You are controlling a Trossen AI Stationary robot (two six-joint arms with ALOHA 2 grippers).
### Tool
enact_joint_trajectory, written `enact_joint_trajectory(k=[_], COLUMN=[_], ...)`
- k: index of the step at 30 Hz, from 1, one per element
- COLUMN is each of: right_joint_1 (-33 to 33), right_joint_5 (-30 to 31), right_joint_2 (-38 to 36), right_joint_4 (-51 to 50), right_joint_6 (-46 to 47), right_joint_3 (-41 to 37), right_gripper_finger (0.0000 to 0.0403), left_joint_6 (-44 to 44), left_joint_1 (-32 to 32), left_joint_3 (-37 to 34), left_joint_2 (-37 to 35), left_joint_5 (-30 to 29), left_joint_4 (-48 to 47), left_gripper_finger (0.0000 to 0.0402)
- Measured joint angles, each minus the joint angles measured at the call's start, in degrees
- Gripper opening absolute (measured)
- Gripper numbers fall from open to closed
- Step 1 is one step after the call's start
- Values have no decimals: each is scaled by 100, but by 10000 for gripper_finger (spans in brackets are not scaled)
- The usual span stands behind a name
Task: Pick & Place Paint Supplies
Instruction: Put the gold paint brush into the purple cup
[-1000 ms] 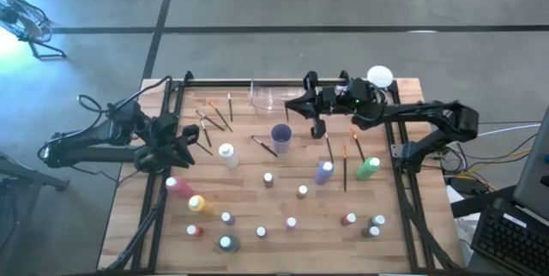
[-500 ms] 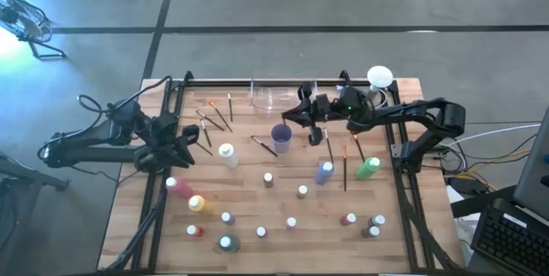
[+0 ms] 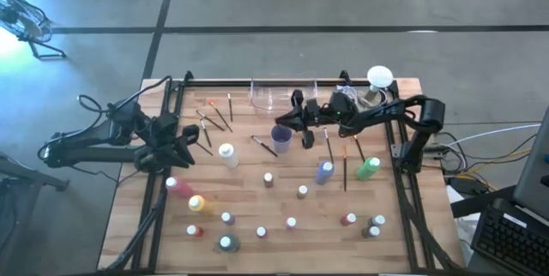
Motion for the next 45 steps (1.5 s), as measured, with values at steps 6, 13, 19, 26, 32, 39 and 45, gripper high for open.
enact_joint_trajectory(k=[6, 13, 19, 26, 32, 39, 45], right_joint_1=[-2, -2, -4, -4, -4, -4, -4], right_joint_5=[2, 16, 150, 168, 325, 335, 347], right_joint_2=[284, 348, 344, 344, 344, 344, 344], right_joint_4=[36, -87, -106, -351, -771, -979, -1309], right_joint_6=[52, 40, 65, 110, 5, -17, -55], right_joint_3=[-4, -73, -201, -254, -256, -260, -258], right_gripper_finger=[8, 8, 8, 8, 8, 8, 8], left_joint_6=[-1, -2, -1, -2, -2, 0, -1], left_joint_1=[0, 0, 0, 0, -1, -2, -1], left_joint_3=[0, 0, -1, 0, 0, -2, 0], left_joint_2=[-1, 0, 0, 0, 0, 0, 0], left_joint_5=[-1, 0, 0, -1, -1, -2, 0], left_joint_4=[1, 0, 0, 0, 1, 0, 1], left_gripper_finger=[81, 81, 81, 81, 81, 81, 81])
